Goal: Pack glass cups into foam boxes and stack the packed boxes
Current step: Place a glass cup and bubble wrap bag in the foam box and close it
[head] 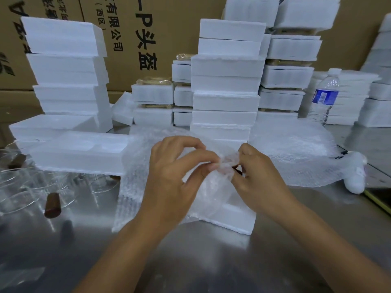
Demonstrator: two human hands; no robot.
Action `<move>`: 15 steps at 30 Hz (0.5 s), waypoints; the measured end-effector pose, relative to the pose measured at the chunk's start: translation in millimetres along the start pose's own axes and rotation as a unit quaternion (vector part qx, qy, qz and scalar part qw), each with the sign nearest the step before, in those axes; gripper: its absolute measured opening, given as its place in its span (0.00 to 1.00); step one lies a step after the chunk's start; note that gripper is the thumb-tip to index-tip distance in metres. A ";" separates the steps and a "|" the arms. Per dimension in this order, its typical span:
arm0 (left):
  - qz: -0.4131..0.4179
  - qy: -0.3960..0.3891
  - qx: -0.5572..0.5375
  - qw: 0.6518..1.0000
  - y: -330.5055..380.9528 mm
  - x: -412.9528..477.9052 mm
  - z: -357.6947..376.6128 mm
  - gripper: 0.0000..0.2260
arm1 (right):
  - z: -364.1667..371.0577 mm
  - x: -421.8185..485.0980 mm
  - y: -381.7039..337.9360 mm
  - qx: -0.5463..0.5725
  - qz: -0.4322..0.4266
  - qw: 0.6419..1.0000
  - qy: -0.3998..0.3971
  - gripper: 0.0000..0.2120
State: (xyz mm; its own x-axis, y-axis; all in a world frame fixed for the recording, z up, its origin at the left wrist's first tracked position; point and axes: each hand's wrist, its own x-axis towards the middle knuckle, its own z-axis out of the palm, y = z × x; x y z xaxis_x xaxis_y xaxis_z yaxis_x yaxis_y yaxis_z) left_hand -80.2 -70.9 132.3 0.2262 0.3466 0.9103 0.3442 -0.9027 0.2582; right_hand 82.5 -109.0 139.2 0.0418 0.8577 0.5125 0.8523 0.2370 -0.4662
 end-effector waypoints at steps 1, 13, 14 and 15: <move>0.024 0.001 0.020 1.000 0.4 -1.3 2.0 0.07 | 1.3 0.4 -1.5 0.014 0.024 1.000 -0.002 0.11; -0.354 0.151 -0.098 0.918 -18.8 12.6 -24.5 0.22 | -13.2 5.9 8.2 0.197 0.134 0.971 -0.017 0.08; -0.394 0.143 -0.128 0.899 -22.8 13.4 -25.8 0.24 | -16.4 6.9 10.0 0.208 0.139 0.968 -0.022 0.09; -0.421 0.133 -0.154 0.884 -25.8 14.4 -26.3 0.25 | -19.4 8.2 10.8 0.214 0.139 0.966 -0.032 0.10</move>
State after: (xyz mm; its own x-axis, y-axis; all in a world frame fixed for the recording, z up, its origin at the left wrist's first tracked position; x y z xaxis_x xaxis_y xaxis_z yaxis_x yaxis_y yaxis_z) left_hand -109.8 -49.4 147.3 -0.2279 0.8933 0.3874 0.0148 -0.3946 0.9187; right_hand 102.1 -108.3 152.4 0.1940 0.9388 0.2845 0.5187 0.1480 -0.8421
